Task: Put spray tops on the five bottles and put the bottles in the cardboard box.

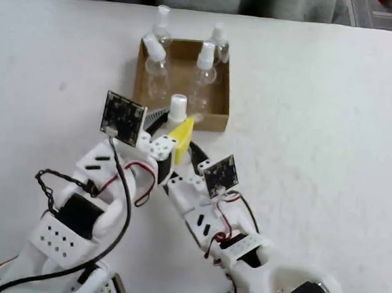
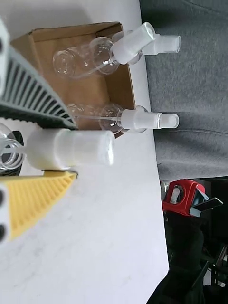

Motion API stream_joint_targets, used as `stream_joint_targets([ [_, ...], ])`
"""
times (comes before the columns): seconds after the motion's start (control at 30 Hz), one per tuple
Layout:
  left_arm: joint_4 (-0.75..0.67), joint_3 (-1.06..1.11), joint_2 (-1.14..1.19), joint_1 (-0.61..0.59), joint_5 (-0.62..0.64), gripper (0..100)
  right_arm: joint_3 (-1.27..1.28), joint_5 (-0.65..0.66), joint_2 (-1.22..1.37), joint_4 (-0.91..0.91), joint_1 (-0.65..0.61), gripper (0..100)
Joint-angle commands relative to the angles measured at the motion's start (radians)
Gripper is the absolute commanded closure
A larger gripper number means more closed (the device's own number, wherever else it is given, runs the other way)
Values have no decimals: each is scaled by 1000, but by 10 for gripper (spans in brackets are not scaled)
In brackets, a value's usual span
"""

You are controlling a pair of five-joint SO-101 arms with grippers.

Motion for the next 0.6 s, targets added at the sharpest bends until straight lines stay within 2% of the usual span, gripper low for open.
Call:
stream_joint_targets([
  [0.0,-31,6,-28,-5,-11,940,-3,12,-2,-25,7,978],
  [0.2,-49,11,-28,16,-11,937,-3,12,-2,-24,7,978],
  [0.43,-150,78,-30,38,-11,939,-3,14,1,-24,8,978],
  [0.57,-147,84,-30,36,-11,939,-3,74,4,-24,8,981],
])
